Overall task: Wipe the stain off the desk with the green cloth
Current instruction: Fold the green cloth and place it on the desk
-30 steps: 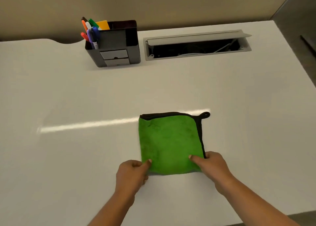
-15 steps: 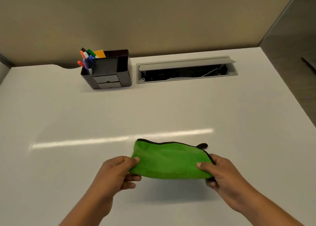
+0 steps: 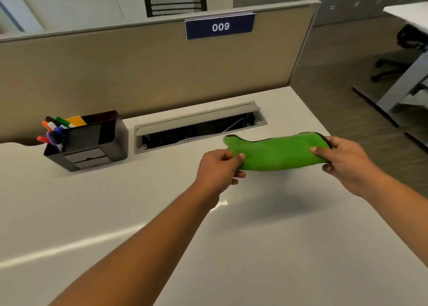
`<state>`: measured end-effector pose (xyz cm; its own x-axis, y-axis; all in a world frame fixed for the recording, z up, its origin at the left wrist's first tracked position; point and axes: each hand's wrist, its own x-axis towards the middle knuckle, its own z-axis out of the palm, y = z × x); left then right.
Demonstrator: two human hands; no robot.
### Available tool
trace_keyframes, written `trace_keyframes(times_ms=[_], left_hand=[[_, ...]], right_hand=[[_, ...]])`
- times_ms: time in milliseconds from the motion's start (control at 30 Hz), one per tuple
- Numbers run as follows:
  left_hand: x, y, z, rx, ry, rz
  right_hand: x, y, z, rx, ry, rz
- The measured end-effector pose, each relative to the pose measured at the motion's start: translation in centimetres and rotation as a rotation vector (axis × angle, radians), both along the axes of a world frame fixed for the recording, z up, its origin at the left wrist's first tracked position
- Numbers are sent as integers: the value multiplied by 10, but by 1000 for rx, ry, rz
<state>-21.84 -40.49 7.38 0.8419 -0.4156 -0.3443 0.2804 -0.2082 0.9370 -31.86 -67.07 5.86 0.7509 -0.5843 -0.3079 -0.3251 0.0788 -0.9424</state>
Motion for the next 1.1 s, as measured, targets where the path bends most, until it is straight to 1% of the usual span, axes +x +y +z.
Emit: trace_keyframes(times_ms=[67, 133, 200, 233, 300, 400, 467, 533, 633, 667, 767, 900, 1000, 1033, 1100], left_hand=[[5, -26, -17, 71, 0, -20], [5, -45, -41, 231, -3, -71], [3, -54, -69, 469, -128, -175], [3, -57, -80, 560, -208, -222], [4, -59, -97, 625, -297, -291], [7, -66, -112, 620, -436, -372], [10, -71, -122, 665, -581, -497], [16, -77, -131, 763, -695, -638], [22, -88, -147, 891, -795, -787], [23, -91, -150, 914, -820, -801], [29, -106, -154, 911, -855, -798], [32, -131, -150, 921, -841, -769], [31, -134, -150, 958, -824, -788], [31, -133, -148, 952, -814, -787], [31, -124, -141, 873, -802, -748]], right_hand=[[6, -27, -14, -79, 76, 16], [3, -47, -37, -224, 245, -45], [-6, -56, -59, -382, 417, -148], [-11, -56, -68, -463, 464, -152], [-16, -50, -84, -619, 484, -43], [-7, -33, -103, -786, 389, 165], [7, -21, -111, -878, 364, 311], [22, -11, -118, -914, 431, 431], [38, -4, -134, -1037, 657, 591], [41, -4, -138, -1059, 696, 610], [48, -18, -138, -1054, 701, 612], [61, -39, -132, -1007, 706, 601], [61, -45, -133, -1001, 711, 621], [60, -46, -135, -990, 699, 625], [58, -47, -132, -937, 635, 596]])
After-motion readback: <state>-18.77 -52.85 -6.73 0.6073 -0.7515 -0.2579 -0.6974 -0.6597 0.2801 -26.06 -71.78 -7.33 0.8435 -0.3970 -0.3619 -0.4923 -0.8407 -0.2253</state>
